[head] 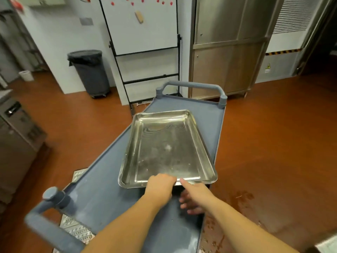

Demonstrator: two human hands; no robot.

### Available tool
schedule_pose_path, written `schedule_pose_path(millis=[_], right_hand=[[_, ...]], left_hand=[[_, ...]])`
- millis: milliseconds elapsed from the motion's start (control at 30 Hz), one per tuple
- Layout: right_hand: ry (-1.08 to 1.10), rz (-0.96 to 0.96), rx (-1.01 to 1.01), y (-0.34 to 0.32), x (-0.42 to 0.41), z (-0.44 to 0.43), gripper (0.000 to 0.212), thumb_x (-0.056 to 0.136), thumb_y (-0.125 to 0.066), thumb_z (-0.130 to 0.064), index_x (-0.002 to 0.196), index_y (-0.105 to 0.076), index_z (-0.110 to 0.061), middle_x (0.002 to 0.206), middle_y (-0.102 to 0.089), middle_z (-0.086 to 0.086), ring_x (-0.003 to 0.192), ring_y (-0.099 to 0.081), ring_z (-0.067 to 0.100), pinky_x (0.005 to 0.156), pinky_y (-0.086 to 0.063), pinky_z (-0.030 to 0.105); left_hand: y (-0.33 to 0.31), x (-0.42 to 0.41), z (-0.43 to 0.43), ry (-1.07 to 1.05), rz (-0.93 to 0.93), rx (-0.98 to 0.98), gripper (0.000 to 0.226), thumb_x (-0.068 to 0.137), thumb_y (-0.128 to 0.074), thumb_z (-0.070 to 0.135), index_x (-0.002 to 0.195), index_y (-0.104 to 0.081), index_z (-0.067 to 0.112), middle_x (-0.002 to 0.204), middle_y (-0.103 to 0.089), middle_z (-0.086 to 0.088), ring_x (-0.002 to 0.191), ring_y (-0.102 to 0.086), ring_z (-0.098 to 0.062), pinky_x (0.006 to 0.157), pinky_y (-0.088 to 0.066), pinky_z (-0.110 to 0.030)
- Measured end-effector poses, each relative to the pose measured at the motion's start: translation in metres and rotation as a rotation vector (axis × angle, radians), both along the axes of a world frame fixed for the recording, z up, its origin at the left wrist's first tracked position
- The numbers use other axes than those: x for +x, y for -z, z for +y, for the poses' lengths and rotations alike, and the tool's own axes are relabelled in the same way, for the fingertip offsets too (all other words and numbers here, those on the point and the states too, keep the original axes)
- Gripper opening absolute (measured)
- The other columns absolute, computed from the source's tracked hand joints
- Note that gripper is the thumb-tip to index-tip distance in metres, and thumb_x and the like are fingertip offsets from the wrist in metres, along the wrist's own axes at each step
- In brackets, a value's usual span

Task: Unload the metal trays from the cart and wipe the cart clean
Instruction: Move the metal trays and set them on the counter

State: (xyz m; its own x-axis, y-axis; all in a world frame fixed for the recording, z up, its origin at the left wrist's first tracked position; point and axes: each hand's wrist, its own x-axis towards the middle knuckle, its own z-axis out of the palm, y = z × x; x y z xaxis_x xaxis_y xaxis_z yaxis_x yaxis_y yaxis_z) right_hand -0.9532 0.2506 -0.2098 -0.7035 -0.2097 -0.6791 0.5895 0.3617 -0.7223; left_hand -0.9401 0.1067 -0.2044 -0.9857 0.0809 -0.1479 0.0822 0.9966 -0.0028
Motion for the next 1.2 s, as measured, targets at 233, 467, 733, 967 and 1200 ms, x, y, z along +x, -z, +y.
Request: schedule_pose_path(millis=[233,467,733,967,1200], right_hand=[[0.441,-0.167,-0.370,-0.002,-0.005,-0.033,0.042,0.086,-0.061,-0.052,0.101,-0.063,-0.013,0.077,-0.075,0.013,0.070,-0.074,0.022,0.054,-0.055,0.029],[0.536,-0.184,-0.351,-0.007,-0.010,-0.053,0.022,0.091,-0.060,-0.022,0.107,-0.060,-0.006,0.073,-0.068,0.020,0.053,-0.066,0.023,0.036,-0.050,0.026],[0.670,-0.194,-0.434,-0.011,-0.007,-0.081,0.021,0.090,-0.052,-0.001,0.111,-0.056,0.001,0.079,-0.063,0.020,0.045,-0.064,0.025,0.034,-0.051,0.029],[0.663,-0.180,-0.396,-0.018,-0.016,-0.086,0.028,0.090,-0.045,-0.003,0.117,-0.053,-0.007,0.123,-0.063,0.009,0.088,-0.067,0.026,0.026,-0.027,0.009],[0.668,-0.158,-0.401,-0.025,-0.008,-0.078,0.016,0.090,-0.048,-0.004,0.103,-0.056,-0.008,0.114,-0.064,0.006,0.079,-0.066,0.023,0.025,-0.025,0.008]], left_hand=[[-0.014,0.007,-0.004,0.059,0.142,0.051,0.019,0.082,-0.049,0.012,0.095,-0.061,0.017,0.100,-0.063,-0.007,0.097,-0.058,-0.032,0.070,-0.032,-0.034],[-0.020,0.015,-0.019,0.066,0.174,0.067,0.027,0.086,-0.050,0.015,0.111,-0.061,0.019,0.110,-0.062,-0.008,0.103,-0.054,-0.033,0.079,-0.034,-0.037],[-0.017,0.039,-0.052,0.060,0.436,0.320,0.023,0.082,-0.054,0.021,0.101,-0.066,0.018,0.101,-0.062,0.000,0.099,-0.052,-0.025,0.080,-0.040,-0.036],[-0.014,0.051,-0.056,-0.933,-0.039,1.173,0.045,0.085,-0.052,0.060,0.070,-0.056,0.018,0.077,-0.068,-0.001,0.070,-0.060,-0.017,0.069,-0.051,-0.030],[-0.029,0.028,-0.043,-1.278,0.042,1.940,0.029,0.088,-0.065,0.038,0.103,-0.056,0.014,0.099,-0.066,-0.009,0.087,-0.066,-0.027,0.066,-0.056,-0.039]])
